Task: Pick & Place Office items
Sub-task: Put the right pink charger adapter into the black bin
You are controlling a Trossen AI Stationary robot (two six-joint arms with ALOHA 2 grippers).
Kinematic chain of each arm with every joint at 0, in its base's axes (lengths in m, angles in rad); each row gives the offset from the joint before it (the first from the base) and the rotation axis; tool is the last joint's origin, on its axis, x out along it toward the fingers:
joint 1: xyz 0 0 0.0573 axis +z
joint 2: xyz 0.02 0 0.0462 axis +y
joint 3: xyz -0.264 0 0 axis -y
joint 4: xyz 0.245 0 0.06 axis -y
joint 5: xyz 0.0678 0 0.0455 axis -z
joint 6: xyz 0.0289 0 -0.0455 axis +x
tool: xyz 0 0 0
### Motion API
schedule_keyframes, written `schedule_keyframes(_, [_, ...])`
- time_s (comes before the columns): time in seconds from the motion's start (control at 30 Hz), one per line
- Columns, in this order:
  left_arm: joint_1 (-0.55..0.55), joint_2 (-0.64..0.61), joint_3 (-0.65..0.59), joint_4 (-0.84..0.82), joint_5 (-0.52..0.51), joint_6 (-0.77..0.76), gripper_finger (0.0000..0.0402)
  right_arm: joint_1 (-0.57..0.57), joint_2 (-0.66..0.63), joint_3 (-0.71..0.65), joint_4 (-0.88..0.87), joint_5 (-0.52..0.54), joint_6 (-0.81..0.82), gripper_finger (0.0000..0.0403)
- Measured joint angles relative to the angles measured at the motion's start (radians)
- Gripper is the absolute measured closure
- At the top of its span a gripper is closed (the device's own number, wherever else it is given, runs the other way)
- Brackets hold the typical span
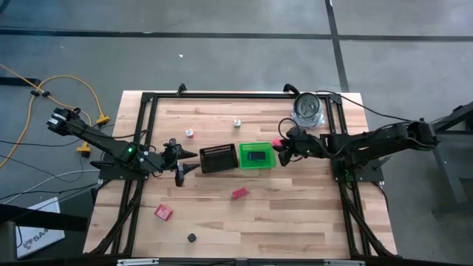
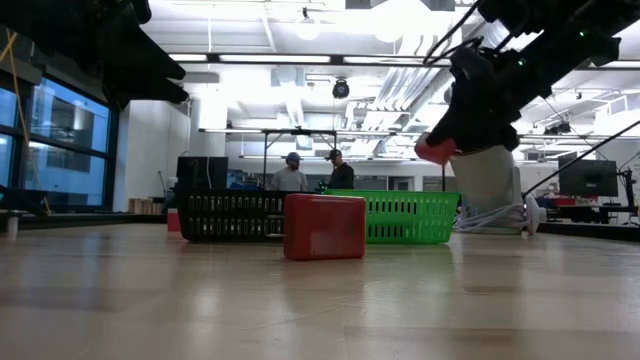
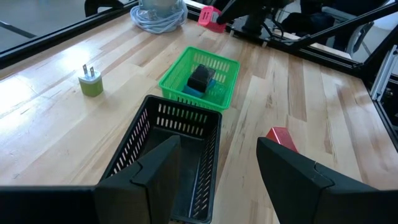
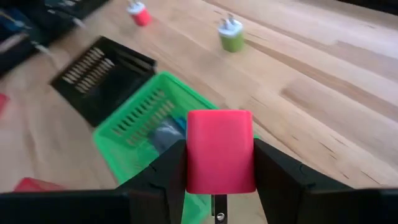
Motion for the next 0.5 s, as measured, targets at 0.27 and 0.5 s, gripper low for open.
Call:
schedule_keyframes(0.27, [0.0, 0.0, 0.0, 0.0, 0.0, 0.0, 0.0198, 0.0, 0.031, 0.013, 0.126, -0.03, -0.089, 0.0255])
schedule_keyframes(0.5, [0.0, 0.0, 0.0, 0.0, 0.0, 0.0, 0.0198, 0.0, 0.193, 0.178, 0.132, -0.075, -0.178, 0.0255])
